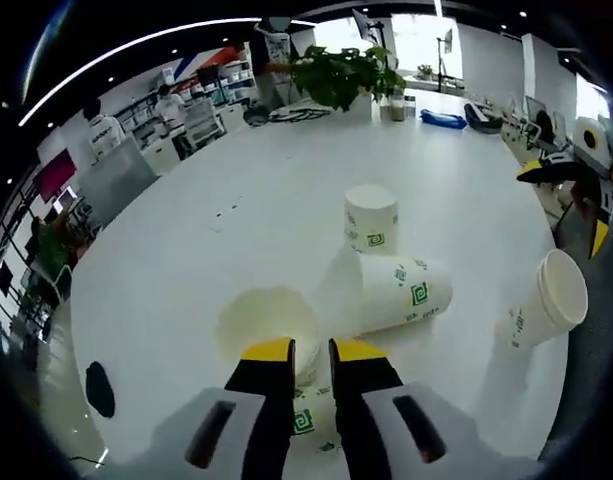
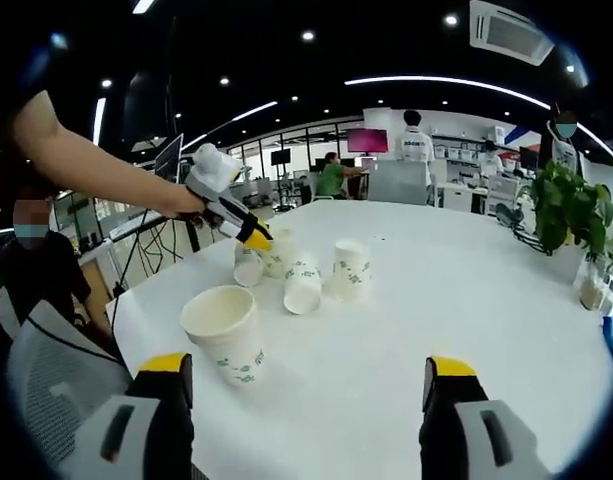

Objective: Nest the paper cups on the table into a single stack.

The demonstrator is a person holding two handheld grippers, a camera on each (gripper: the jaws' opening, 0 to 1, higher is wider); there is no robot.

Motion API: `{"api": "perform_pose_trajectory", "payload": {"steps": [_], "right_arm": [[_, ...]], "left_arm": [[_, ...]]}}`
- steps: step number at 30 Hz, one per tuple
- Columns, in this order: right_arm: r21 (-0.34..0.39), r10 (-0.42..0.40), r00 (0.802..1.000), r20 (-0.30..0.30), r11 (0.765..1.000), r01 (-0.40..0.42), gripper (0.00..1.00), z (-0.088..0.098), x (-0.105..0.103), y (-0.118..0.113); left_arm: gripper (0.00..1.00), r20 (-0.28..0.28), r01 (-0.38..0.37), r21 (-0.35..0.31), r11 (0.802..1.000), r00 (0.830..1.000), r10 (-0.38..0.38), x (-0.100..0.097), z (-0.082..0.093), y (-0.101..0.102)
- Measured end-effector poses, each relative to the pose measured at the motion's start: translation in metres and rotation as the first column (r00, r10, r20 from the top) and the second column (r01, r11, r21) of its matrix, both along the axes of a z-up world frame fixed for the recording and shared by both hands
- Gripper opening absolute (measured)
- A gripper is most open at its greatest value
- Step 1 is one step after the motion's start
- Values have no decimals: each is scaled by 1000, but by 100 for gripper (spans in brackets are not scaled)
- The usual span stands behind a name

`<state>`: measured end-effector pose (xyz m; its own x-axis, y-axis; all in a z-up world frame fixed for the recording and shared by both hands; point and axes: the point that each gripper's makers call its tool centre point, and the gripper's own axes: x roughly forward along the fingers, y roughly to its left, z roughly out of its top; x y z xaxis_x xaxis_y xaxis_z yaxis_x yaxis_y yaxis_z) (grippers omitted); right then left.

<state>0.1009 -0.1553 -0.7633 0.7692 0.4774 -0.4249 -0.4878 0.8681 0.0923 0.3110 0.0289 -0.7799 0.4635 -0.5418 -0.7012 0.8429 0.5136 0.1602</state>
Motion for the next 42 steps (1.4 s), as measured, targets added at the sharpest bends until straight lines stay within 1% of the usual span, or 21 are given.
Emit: {"api": "perform_pose_trajectory", "payload": {"steps": [1, 3, 5, 9, 15, 29, 35, 39, 42], "right_arm": [[-1, -3, 1000, -2, 1000, 3, 96, 0, 0, -1], [-2, -6, 1000, -4, 1000, 6, 96, -1, 0, -2], [-3, -10, 1000, -5, 1000, 10, 96, -1, 1, -2], [-3, -14, 1000, -7, 1000, 14, 95, -1, 1, -3], [-3, -12, 1000, -8, 1000, 12, 95, -3, 1, -4], [4, -10, 1000, 0, 1000, 10, 95, 1, 1, -2], [5, -8, 1000, 6, 1000, 8, 95, 2, 1, -2], [8, -5, 1000, 9, 1000, 5, 95, 3, 1, -1], [9, 0, 1000, 11, 1000, 0, 95, 4, 0, 1]], "left_arm": [[9, -3, 2, 2, 1000, 1000, -2, 3, -1, -1], [7, -4, 2, 4, 1000, 1000, -2, 0, -1, -1], [5, -8, 0, 2, 1000, 1000, 0, 3, -2, -2], [0, -14, 5, 0, 1000, 1000, -5, 0, -1, -4], [0, -11, 3, 5, 1000, 1000, -3, 5, -2, 0], [0, 24, -11, 5, 1000, 1000, 11, 12, 7, 8], [0, 34, -6, 7, 1000, 999, 6, 7, 12, 6], [0, 38, -8, 3, 1000, 999, 7, 7, 14, 6], [0, 42, -7, -1, 1000, 999, 7, 2, 19, 6]]}}
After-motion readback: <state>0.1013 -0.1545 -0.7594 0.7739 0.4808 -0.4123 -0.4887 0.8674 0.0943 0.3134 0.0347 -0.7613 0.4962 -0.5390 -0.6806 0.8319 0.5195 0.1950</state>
